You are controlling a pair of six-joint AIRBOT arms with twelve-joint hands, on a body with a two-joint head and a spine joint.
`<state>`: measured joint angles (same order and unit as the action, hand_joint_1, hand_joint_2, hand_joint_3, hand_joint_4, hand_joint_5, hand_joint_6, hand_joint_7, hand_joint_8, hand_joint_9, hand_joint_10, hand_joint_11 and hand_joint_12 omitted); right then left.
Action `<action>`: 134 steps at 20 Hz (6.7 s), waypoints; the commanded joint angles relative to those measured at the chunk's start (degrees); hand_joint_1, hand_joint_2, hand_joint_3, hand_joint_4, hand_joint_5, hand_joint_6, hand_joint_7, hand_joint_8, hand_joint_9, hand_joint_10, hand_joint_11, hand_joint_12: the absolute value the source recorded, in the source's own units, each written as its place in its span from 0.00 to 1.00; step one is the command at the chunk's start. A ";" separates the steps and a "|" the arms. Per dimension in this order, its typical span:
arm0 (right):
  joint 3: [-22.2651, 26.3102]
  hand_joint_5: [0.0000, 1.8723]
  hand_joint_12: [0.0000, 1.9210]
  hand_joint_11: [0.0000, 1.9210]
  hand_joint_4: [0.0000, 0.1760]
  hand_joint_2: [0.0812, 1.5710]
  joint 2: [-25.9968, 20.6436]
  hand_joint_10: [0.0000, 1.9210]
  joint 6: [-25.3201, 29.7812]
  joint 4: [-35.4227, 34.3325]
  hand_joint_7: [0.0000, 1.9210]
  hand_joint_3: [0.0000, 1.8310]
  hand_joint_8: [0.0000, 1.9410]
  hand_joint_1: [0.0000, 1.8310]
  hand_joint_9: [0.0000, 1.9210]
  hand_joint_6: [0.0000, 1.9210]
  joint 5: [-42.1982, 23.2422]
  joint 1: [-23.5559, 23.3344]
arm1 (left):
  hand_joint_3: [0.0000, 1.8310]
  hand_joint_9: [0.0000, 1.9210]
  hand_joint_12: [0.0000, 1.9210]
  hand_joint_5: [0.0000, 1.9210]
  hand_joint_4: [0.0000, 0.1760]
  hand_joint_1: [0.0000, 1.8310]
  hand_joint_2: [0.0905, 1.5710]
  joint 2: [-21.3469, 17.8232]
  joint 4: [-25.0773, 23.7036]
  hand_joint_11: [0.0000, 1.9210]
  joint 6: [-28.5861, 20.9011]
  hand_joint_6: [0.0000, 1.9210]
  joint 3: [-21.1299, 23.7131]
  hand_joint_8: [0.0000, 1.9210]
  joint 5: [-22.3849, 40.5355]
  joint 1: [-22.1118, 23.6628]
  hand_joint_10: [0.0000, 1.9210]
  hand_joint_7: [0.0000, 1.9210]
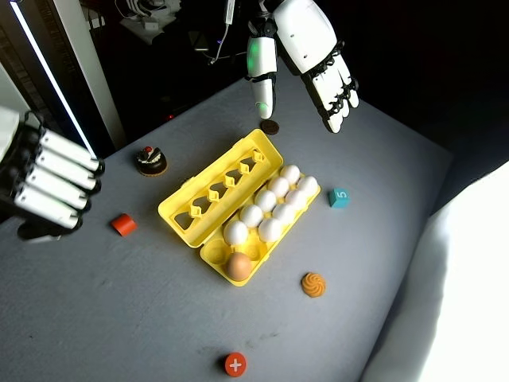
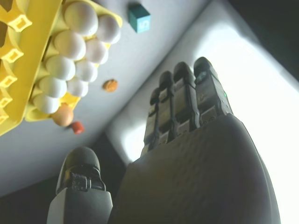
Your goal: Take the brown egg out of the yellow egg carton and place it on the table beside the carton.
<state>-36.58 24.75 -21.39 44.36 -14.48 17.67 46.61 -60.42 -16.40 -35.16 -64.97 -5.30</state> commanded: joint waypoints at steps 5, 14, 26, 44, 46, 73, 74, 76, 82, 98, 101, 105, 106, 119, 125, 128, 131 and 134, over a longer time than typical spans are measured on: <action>-0.12 0.02 0.01 0.01 0.00 0.71 -0.16 0.00 -0.28 -1.70 0.01 0.00 0.00 0.07 0.00 0.00 -4.35 -0.75 | 0.01 0.00 0.00 0.02 0.00 0.00 0.74 -0.15 -4.74 0.00 -0.07 0.00 0.11 0.00 0.09 0.46 0.00 0.01; -0.13 0.10 0.00 0.00 0.55 0.44 -0.08 0.00 -0.28 -1.74 0.00 0.00 0.00 0.05 0.00 0.00 -4.23 -0.89 | 0.01 0.00 0.00 0.02 0.00 0.00 0.74 -0.15 -4.73 0.00 -0.07 0.00 0.17 0.00 0.09 0.41 0.00 0.01; -6.31 0.38 0.00 0.00 0.80 0.47 9.59 0.00 -1.09 -2.44 0.00 0.00 0.00 0.23 0.00 0.01 3.40 -4.21 | 0.00 0.00 0.00 0.03 0.00 0.00 0.75 -0.17 -4.73 0.00 -0.07 0.01 0.20 0.00 0.09 0.56 0.00 0.01; -21.30 0.35 0.00 0.00 1.00 0.53 23.96 0.00 -7.79 -2.45 0.00 0.01 0.00 0.31 0.00 0.02 0.47 -4.42 | 0.00 0.02 0.00 0.04 0.00 0.00 0.75 -0.16 -4.73 0.00 -0.07 0.00 0.11 0.00 0.09 0.54 0.00 0.03; -23.07 0.35 0.00 0.00 1.00 0.53 25.52 0.00 -8.41 -2.45 0.00 0.01 0.00 0.29 0.00 0.02 -0.18 -4.41 | 0.00 0.02 0.00 0.04 0.00 0.00 0.75 -0.16 -4.73 0.00 -0.07 0.00 0.10 0.00 0.09 0.54 0.00 0.03; -49.09 0.50 0.00 0.00 1.00 0.47 52.64 0.00 -18.62 -11.09 0.00 0.00 0.00 0.40 0.00 0.00 -5.77 -2.57 | 0.00 0.04 0.02 0.06 0.00 0.00 0.77 -0.13 -4.71 0.02 -0.07 0.00 0.35 0.00 0.10 0.29 0.00 0.05; -49.79 0.50 0.00 0.00 1.00 0.47 53.27 0.00 -18.62 -11.28 0.00 0.00 0.00 0.41 0.00 0.01 -5.77 -2.42 | 0.00 0.05 0.03 0.07 0.00 0.00 0.77 -0.13 -4.71 0.03 -0.07 0.01 0.34 0.00 0.10 0.29 0.00 0.06; -51.30 0.52 0.00 0.00 1.00 0.47 54.49 0.00 -18.65 -11.72 0.00 0.00 0.00 0.43 0.00 0.01 -5.85 -2.03 | 0.00 0.05 0.03 0.08 0.00 0.00 0.77 -0.13 -4.71 0.03 -0.07 0.01 0.35 0.01 0.10 0.29 0.00 0.06; -54.08 0.52 0.00 0.00 1.00 0.47 56.46 0.00 -19.02 -12.41 0.00 0.00 0.00 0.41 0.00 0.01 -6.93 -0.86 | 0.00 0.03 0.03 0.05 0.00 0.00 0.76 -0.11 -4.71 0.01 -0.62 0.00 0.35 0.00 0.10 0.26 0.00 0.04; -56.65 0.65 0.00 0.00 1.00 0.48 58.33 0.00 -20.58 -14.20 0.02 0.01 0.00 0.46 0.00 0.01 -8.64 1.04 | 0.00 0.04 0.02 0.06 0.00 0.00 0.77 -0.10 -4.72 0.01 -0.63 0.00 0.33 0.00 0.10 0.26 0.00 0.05; -56.87 0.75 0.00 0.00 1.00 0.56 58.30 0.00 -20.58 -14.29 0.04 0.01 0.00 0.58 0.00 0.06 -8.70 1.09 | 0.00 0.05 0.04 0.07 0.00 0.00 0.76 -0.10 -4.72 0.01 -0.63 0.00 0.33 0.00 0.10 0.26 0.00 0.06; -56.93 0.78 0.00 0.00 1.00 0.58 58.31 0.00 -20.58 -14.30 0.04 0.00 0.00 0.61 0.00 0.05 -8.82 0.98 | 0.00 0.05 0.04 0.07 0.00 0.00 0.77 -0.09 -4.72 0.01 -0.63 0.00 0.33 0.00 0.11 0.26 0.00 0.07; -56.93 0.72 0.00 0.00 1.00 0.60 58.31 0.00 -20.58 -14.30 0.03 0.00 0.00 0.60 0.00 0.17 -8.82 0.87 | 0.00 0.06 0.08 0.08 0.00 0.00 0.77 -0.09 -4.72 0.00 -0.63 0.00 0.33 0.00 0.11 0.26 0.00 0.07; -56.92 0.64 0.00 0.00 1.00 0.63 58.37 0.00 -20.58 -15.09 0.05 0.00 0.00 0.59 0.00 0.34 -8.84 -1.51 | 0.00 0.05 0.09 0.07 0.00 0.00 0.77 -0.09 -4.72 0.00 -0.63 0.00 0.32 0.00 0.11 0.28 0.00 0.06; -56.92 0.65 0.00 0.00 1.00 0.62 58.34 0.00 -20.60 -15.10 0.07 0.00 0.00 0.59 0.00 0.31 -8.84 -2.00 | 0.00 0.05 0.09 0.06 0.00 0.00 0.77 -0.09 -4.72 0.00 -0.63 0.00 0.33 0.00 0.11 0.28 0.00 0.06; -56.89 0.68 0.00 0.00 1.00 0.61 57.92 0.00 -20.61 -15.10 0.08 0.00 0.00 0.60 0.00 0.26 -7.99 -3.07 | 0.00 0.06 0.11 0.06 0.00 0.00 0.77 -0.09 -4.72 0.00 -0.63 0.00 0.32 0.00 0.11 0.28 0.00 0.07; -56.81 0.69 0.00 0.00 1.00 0.61 56.85 0.00 -20.59 -15.11 0.07 0.00 0.00 0.60 0.00 0.25 -7.02 -4.10 | 0.00 0.08 0.15 0.07 0.00 0.00 0.77 -0.09 -4.72 0.00 -0.63 0.00 0.29 0.00 0.10 0.29 0.00 0.09; -56.34 0.69 0.00 0.00 1.00 0.61 55.27 0.00 -20.59 -15.11 0.07 0.00 0.00 0.60 0.00 0.24 -6.51 -4.72 | 0.00 0.08 0.15 0.08 0.00 0.00 0.77 -0.08 -4.72 0.00 -0.63 0.00 0.27 0.00 0.10 0.29 0.00 0.09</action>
<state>-92.92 80.29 -41.95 30.44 -15.84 13.85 46.61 -60.25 -16.86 -34.92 -65.12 -5.30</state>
